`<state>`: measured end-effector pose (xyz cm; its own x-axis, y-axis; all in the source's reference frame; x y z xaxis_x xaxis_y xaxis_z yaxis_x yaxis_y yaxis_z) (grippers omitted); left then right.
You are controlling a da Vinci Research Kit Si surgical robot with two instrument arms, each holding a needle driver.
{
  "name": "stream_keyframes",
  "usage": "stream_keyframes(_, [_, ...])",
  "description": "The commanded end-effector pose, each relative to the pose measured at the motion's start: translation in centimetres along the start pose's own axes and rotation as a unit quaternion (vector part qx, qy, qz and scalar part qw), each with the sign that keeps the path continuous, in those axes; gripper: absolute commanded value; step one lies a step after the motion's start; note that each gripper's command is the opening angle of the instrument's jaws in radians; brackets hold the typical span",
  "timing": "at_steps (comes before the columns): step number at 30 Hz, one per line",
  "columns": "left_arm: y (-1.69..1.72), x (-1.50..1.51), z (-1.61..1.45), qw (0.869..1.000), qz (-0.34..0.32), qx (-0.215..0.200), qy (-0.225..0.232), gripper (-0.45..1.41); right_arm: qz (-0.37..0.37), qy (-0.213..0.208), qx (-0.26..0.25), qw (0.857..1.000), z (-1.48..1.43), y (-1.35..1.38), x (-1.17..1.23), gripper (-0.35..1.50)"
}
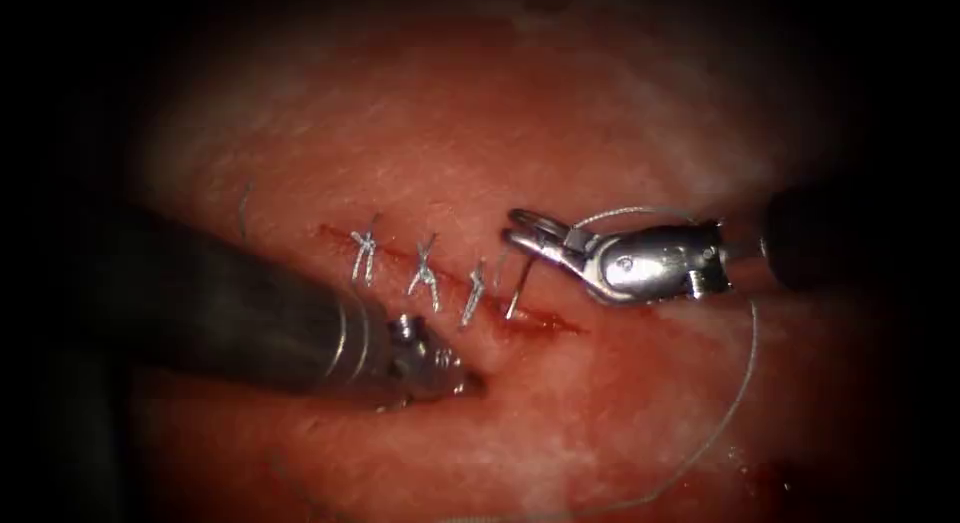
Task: Wound Closure
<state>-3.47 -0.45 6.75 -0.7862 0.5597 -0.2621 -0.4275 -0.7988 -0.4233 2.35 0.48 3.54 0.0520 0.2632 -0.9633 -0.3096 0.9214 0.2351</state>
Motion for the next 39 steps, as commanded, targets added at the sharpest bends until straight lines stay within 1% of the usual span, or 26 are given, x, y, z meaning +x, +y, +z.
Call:
stream_keyframes(1, [0.09,-0.05,0.08,1.000,0.000,-0.003,-0.001,-0.38,0.009,-0.001,0.004,1.000,0.02,-0.14,-0.07,-0.35])
stream_keyframes(4, [0.07,-0.08,0.07,1.000,0.001,-0.003,-0.001,-0.35,0.027,0.000,0.007,1.000,0.01,-0.14,-0.07,-0.35])
stream_keyframes(9, [0.04,-0.10,0.09,1.000,0.001,-0.002,-0.001,-0.35,0.068,0.002,0.015,0.998,0.00,-0.15,-0.07,-0.35])
stream_keyframes(14, [0.03,-0.11,0.11,1.000,0.002,-0.001,-0.001,-0.35,0.121,0.004,0.024,0.992,0.01,-0.16,-0.07,-0.35])
stream_keyframes(19, [0.03,-0.11,0.11,1.000,0.002,-0.001,-0.001,-0.35,0.127,0.005,0.028,0.991,0.01,-0.16,-0.07,-0.35])
stream_keyframes(22, [0.03,-0.11,0.11,1.000,0.002,-0.001,-0.001,-0.35,0.153,0.004,0.033,0.988,0.01,-0.16,-0.08,-0.35])
stream_keyframes(27, [0.01,-0.10,0.11,1.000,0.002,-0.001,-0.001,-0.33,0.235,-0.010,0.053,0.971,0.00,-0.23,-0.13,-0.35])
stream_keyframes(30, [0.01,-0.10,0.11,1.000,0.002,-0.001,-0.001,-0.33,0.266,-0.020,0.066,0.961,0.01,-0.29,-0.18,-0.35])
stream_keyframes(33, [0.01,-0.10,0.11,1.000,0.002,-0.001,-0.001,-0.32,0.297,-0.021,0.079,0.951,0.02,-0.36,-0.23,-0.35])
stream_keyframes(37, [0.01,-0.10,0.11,1.000,0.002,-0.001,-0.001,-0.30,0.333,-0.038,0.098,0.937,0.01,-0.50,-0.30,-0.35])
stream_keyframes(39, [0.00,-0.10,0.10,1.000,0.002,-0.001,-0.001,-0.30,0.346,-0.040,0.102,0.932,0.00,-0.58,-0.32,-0.35])
